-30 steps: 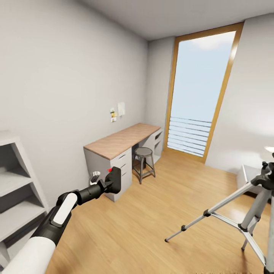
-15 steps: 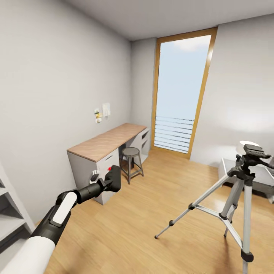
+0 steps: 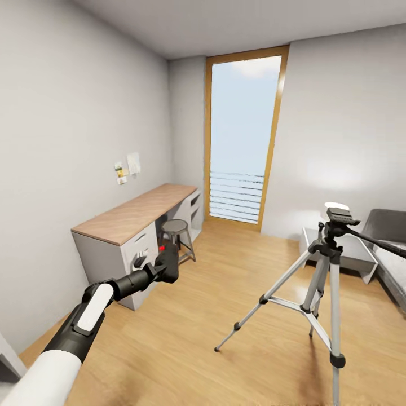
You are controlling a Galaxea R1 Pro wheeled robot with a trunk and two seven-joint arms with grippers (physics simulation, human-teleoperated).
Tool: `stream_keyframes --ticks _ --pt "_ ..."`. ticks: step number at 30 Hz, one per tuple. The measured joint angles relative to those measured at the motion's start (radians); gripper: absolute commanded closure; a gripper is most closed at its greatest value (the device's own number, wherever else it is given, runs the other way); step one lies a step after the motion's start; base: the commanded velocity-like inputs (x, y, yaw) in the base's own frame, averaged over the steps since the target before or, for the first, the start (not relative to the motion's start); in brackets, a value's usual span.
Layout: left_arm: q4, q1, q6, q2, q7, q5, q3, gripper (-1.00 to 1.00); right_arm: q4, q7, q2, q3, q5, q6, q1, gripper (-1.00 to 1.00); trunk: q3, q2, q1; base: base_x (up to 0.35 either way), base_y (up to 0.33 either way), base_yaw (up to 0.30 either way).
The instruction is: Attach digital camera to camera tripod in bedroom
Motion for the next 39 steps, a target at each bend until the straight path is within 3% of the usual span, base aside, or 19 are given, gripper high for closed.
stream_keyframes --ticks 23,39 --pt "-0.005 0.0 0.0 0.0 0.008 -0.001 -0.001 1.0 0.0 0.002 0.001 0.0 0.0 0.003 0.0 -1.0 0.0 0.0 0.0 0.008 0.0 -0.254" --pt "0.006 0.0 -0.003 0.0 0.004 0.0 0.003 1.0 0.0 0.0 0.001 0.0 0.0 0.003 0.0 -1.0 0.0 0.0 0.0 0.227 0.0 -0.254"
